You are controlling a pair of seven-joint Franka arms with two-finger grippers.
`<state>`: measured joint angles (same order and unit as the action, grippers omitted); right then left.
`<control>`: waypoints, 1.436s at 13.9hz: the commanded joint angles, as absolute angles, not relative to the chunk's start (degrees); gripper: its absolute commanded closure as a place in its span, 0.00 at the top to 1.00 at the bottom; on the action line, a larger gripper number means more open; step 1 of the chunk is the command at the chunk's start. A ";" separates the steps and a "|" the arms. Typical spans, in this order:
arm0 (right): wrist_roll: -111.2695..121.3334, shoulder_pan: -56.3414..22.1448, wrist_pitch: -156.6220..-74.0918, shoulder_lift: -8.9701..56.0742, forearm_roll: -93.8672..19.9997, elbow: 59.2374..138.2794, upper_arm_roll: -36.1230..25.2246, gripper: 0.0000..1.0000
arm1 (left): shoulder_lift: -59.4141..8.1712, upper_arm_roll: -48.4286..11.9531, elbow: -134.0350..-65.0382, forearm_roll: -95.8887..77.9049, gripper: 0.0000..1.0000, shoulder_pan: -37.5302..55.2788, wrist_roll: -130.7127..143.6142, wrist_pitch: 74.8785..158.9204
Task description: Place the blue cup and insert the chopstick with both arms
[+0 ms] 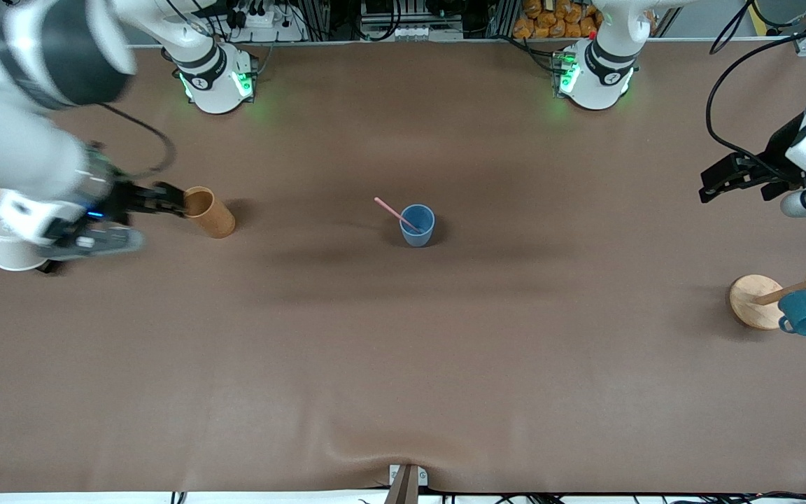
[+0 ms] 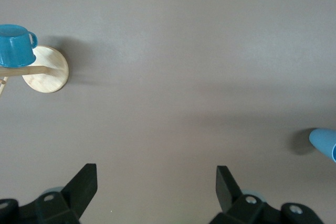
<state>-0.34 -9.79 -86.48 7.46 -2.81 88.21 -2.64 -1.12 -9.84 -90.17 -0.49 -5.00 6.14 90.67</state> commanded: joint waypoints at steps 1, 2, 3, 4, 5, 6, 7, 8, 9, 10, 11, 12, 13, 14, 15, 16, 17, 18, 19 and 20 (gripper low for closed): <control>5.51 -3.71 -83.34 5.27 -2.55 87.29 -1.67 1.00 | 0.09 -10.45 -90.44 -1.49 1.00 -5.10 5.01 89.12; 8.06 -1.95 -82.54 5.27 -2.29 85.45 -1.67 1.00 | 0.09 -10.89 -90.35 -1.23 1.00 -5.10 5.01 89.12; 9.74 -0.63 -81.05 5.27 -1.50 83.34 -1.58 1.00 | 0.09 -10.90 -90.35 -1.23 1.00 -5.18 5.01 89.12; 9.93 -0.18 -78.95 5.19 0.25 80.80 -1.58 1.00 | 0.17 -10.90 -90.35 -1.23 1.00 -5.19 5.01 89.12; 9.24 -0.35 -75.71 5.27 2.53 78.42 -1.41 1.00 | 0.09 -10.90 -90.26 -1.23 1.00 -5.27 5.01 89.12; 8.53 -0.61 -73.85 5.27 3.51 77.27 -1.32 1.00 | 0.17 -10.90 -90.35 -1.23 1.00 -5.36 5.01 89.12; 6.52 -0.70 -73.31 4.40 3.34 77.17 -1.32 1.00 | 0.70 -10.90 -90.61 -1.23 1.00 -5.36 5.10 89.12; 4.59 -0.70 -73.21 2.39 3.17 77.25 -1.23 1.00 | 1.05 -10.90 -90.79 -1.23 1.00 -5.36 5.18 89.12; 3.18 -0.53 -72.95 1.59 2.64 77.60 -1.23 1.00 | 1.32 -10.90 -90.97 -1.32 1.00 -5.36 5.19 89.12; 2.38 -0.61 -72.34 1.58 2.38 77.61 -1.14 1.00 | 1.49 -10.99 -90.97 -1.23 1.00 -5.45 5.19 89.12; 2.20 -0.35 -72.33 1.58 1.15 77.61 -1.23 1.00 | 1.76 -10.99 -90.97 -1.23 1.00 -5.54 5.19 89.12; 2.20 -0.18 -72.33 1.58 -0.25 77.52 -1.58 1.00 | 2.02 -10.99 -90.97 -1.32 1.00 -5.54 5.01 89.03; 2.20 0.09 -72.33 1.50 -0.44 77.52 -1.58 1.00 | 2.37 -10.99 -90.88 -1.23 1.00 -5.54 5.01 88.77; 2.20 0.17 -72.33 1.41 -0.44 77.52 -1.50 1.00 | 2.37 -10.99 -90.53 -1.23 1.00 -5.54 4.84 88.77; 2.20 0.18 -72.42 0.97 -0.44 77.52 -1.49 1.00 | 2.29 -10.90 -90.35 -1.23 1.00 -5.54 4.75 88.77; 2.20 0.18 -72.60 0.79 -0.44 77.52 -1.49 1.00 | 2.20 -10.99 -89.74 -1.40 1.00 -5.45 4.92 88.77; 2.20 0.18 -72.86 0.79 -0.79 77.52 -1.49 1.00 | 1.76 -10.99 -88.78 -1.49 1.00 -5.45 5.10 88.51; 2.11 0.18 -72.95 0.79 -0.97 77.52 -1.49 1.00 | 1.67 -10.90 -88.51 -1.67 1.00 -5.45 5.10 88.07; 1.76 0.18 -72.95 0.70 -0.97 77.52 -1.49 1.00 | 1.67 -10.90 -88.51 -1.76 1.00 -5.54 5.18 87.98; 0.37 0.18 -72.95 0.70 -1.31 77.52 -1.49 1.00 | 1.67 -10.90 -88.42 -1.67 1.00 -5.45 5.19 87.98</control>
